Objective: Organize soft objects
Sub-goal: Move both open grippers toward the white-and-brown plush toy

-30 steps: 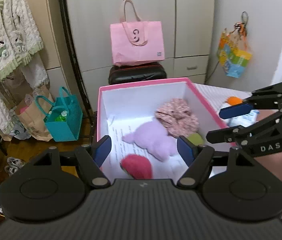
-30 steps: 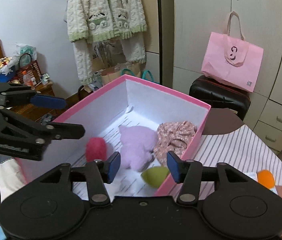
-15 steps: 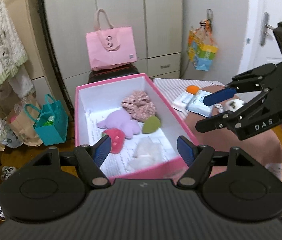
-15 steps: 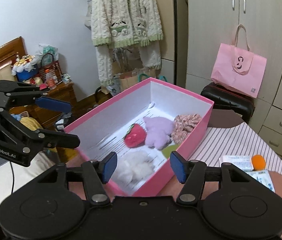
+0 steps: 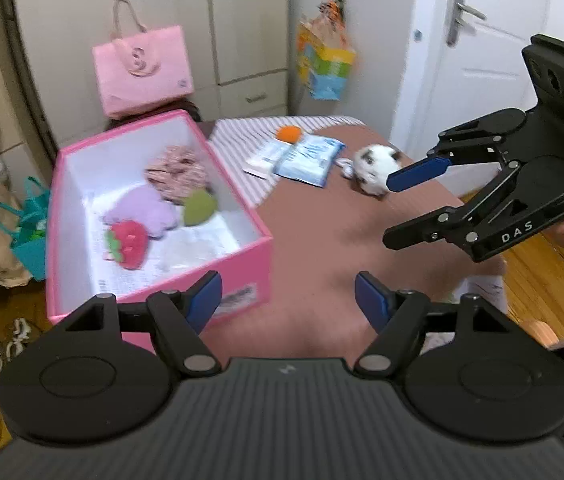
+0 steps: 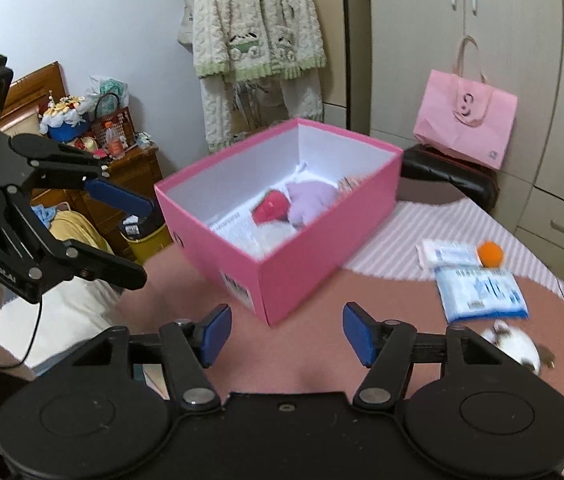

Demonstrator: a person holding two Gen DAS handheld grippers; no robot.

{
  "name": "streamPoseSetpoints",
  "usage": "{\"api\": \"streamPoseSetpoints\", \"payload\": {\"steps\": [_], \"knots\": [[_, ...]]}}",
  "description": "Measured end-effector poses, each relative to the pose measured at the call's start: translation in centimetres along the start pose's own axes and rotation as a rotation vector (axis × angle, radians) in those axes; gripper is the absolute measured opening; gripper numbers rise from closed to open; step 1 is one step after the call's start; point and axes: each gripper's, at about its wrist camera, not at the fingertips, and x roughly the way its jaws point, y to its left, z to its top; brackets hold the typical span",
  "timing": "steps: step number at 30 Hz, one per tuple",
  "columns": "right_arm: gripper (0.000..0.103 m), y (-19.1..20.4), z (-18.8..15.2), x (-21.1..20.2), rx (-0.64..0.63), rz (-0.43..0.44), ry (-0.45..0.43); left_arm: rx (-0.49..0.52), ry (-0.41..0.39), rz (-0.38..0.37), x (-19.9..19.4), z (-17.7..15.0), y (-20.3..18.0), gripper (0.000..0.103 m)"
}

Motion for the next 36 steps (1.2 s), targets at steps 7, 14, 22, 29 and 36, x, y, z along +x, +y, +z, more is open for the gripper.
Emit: {"api": "streamPoseSetpoints", "payload": {"steps": [7, 14, 22, 29, 36], "knots": [[0.069, -2.2, -3.9, -1.0, 0.023, 0.001, -0.002, 0.039, 0.06, -0.071, 3.4, 0.7, -2.8, 0.073], [0.07, -5.4, -7.3, -0.7, 0.062, -0.006, -0.031, 0.108, 0.042, -0.107, 6.7, 1.9, -5.3, 0.073], [0.07, -9.3, -9.9, 0.9, 0.081, -0.152, -0.043, 0.079, 0.001, -0.194, 10.8, 4.0, -7.4, 0.073], [0.07, -12.2, -11.7, 2.5, 0.1, -0.237, -0.104, 0.005, -0.081, -0.187, 14.4, 5.4, -7.8, 0.072], [0.07, -14.3, -11.8, 4.7, 0.127, -0.279, -0.091, -0.074, -0.117, -0.177, 18.2, 6.7, -7.4, 0.071]]}}
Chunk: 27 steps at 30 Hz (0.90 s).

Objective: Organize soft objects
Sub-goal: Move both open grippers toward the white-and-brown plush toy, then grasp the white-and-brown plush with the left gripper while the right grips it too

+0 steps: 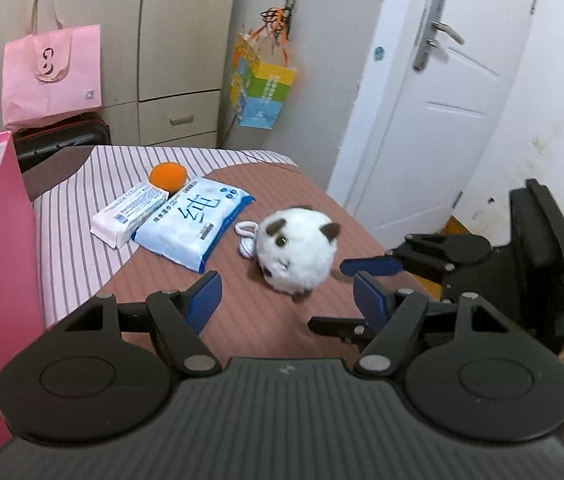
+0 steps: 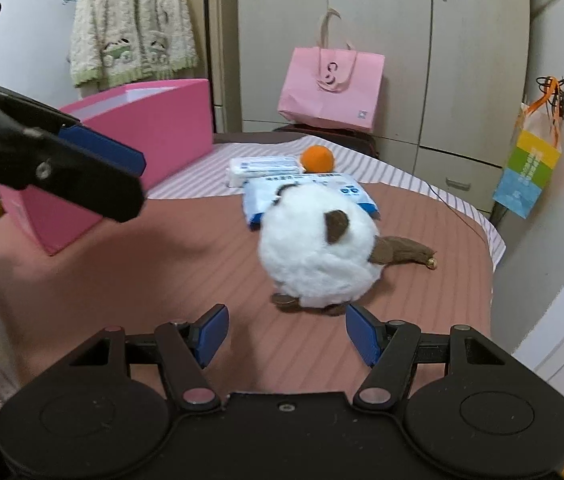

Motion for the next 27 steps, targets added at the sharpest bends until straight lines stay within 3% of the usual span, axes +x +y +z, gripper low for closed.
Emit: {"api": "streamPoseSetpoints", "payload": {"steps": [6, 9, 19, 27], "knots": [[0.073, -0.6, 0.6, 1.7, 0.017, -0.044, -0.006, -0.043, -0.047, 0.023, 3.1, 0.6, 0.0, 0.07], [0.073, -1.1, 0.7, 2.5, 0.039, -0.063, -0.001, -0.116, -0.051, 0.001, 4.9, 0.9, 0.6, 0.07], [0.079, -3.0, 1.4, 4.7, 0.189, 0.006, 0.002, -0.228, -0.035, -0.058, 9.3, 0.6, 1.1, 0.067], [0.078, -2.4, 1.3, 5.1, 0.184, -0.005, -0.018, -0.206, -0.039, -0.047, 9.2, 0.5, 0.8, 0.06]]}}
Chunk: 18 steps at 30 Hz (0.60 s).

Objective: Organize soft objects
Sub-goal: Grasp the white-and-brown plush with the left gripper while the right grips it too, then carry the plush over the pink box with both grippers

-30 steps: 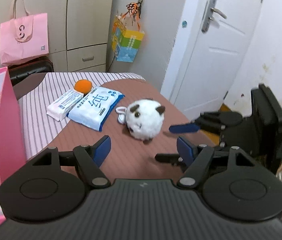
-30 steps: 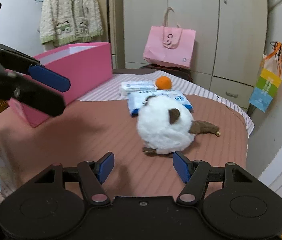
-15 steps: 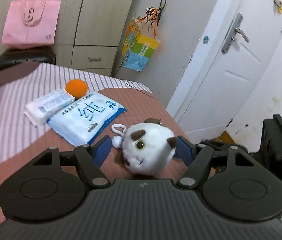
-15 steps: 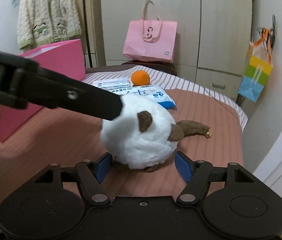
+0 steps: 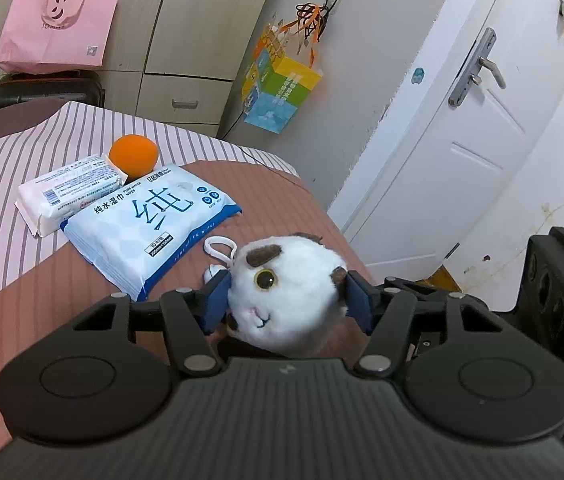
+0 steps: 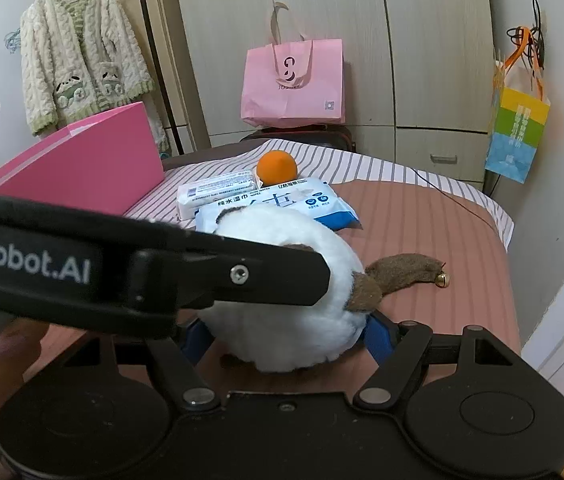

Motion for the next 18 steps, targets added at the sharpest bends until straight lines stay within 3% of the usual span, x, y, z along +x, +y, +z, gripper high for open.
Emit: {"api": "streamPoseSetpoints", "payload": {"steps": [10, 18], "knots": [[0.074, 1.7, -0.3, -1.8, -0.059, -0.021, 0.013, -0.014, 0.008, -0.021, -2.5, -0.9, -0.4, 0.06], [0.074, 4.3, -0.6, -4.0, -0.069, 0.024, 0.049, 0.01, 0.061, 0.034, -6.1, -1.9, -1.8, 0.058]]}}
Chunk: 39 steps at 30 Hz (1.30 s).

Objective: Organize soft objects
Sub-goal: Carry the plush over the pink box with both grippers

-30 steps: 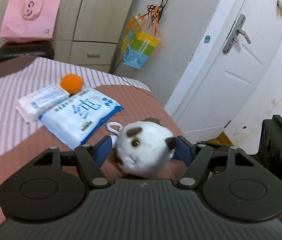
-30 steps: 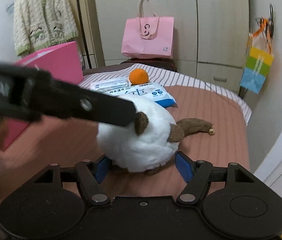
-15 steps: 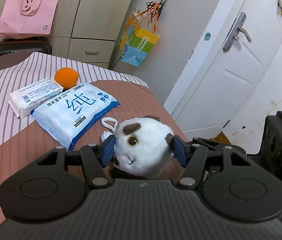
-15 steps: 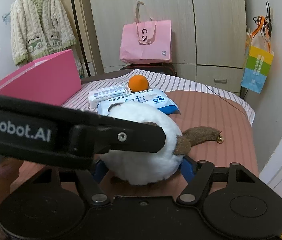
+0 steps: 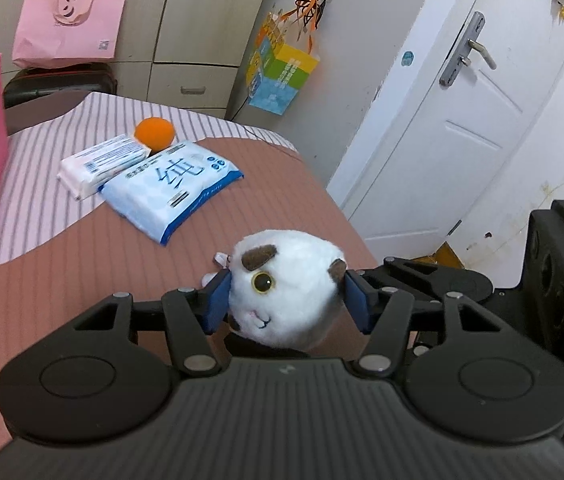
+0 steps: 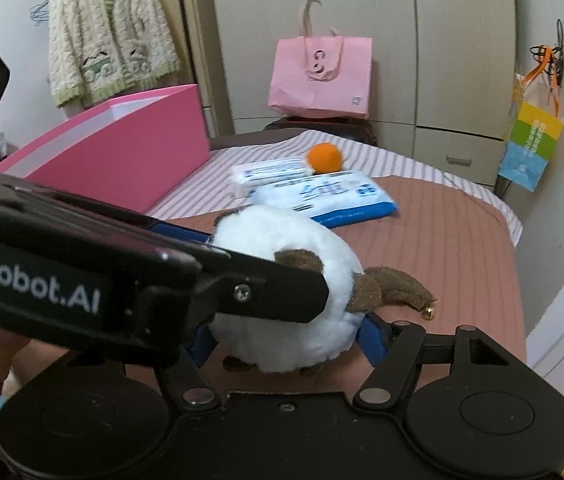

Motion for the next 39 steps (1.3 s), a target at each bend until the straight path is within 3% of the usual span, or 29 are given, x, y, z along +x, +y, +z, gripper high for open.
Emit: {"api": "streamPoseSetpoints", "payload": {"steps": [5, 11, 20, 27, 39], "knots": [[0.074, 2.1, -0.3, -1.7, -0.013, 0.015, 0.018, -0.015, 0.017, -0.015, -2.6, -1.1, 0.3, 0.058], [0.074, 3.9, -1.0, -3.0, 0.075, 0.088, 0.068, 0.016, 0.011, -0.013, -5.8, -3.1, 0.5, 0.057], [0.074, 8.8, -0.7, -6.1, -0.008, 0.112, 0.038, -0.011, -0.029, -0.042, -11.7, -4.5, 1.8, 0.057], [0.074, 12.4, 1.4, -7.0, -0.06, 0.151, 0.039, 0.008, -0.034, -0.045, -16.1, -3.9, 3.8, 0.057], [0.074, 18.2, 7.1, -5.9, -0.096, 0.235, -0.105, -0.024, -0.243, 0.075, -21.8, -1.9, 8.8, 0.057]]}}
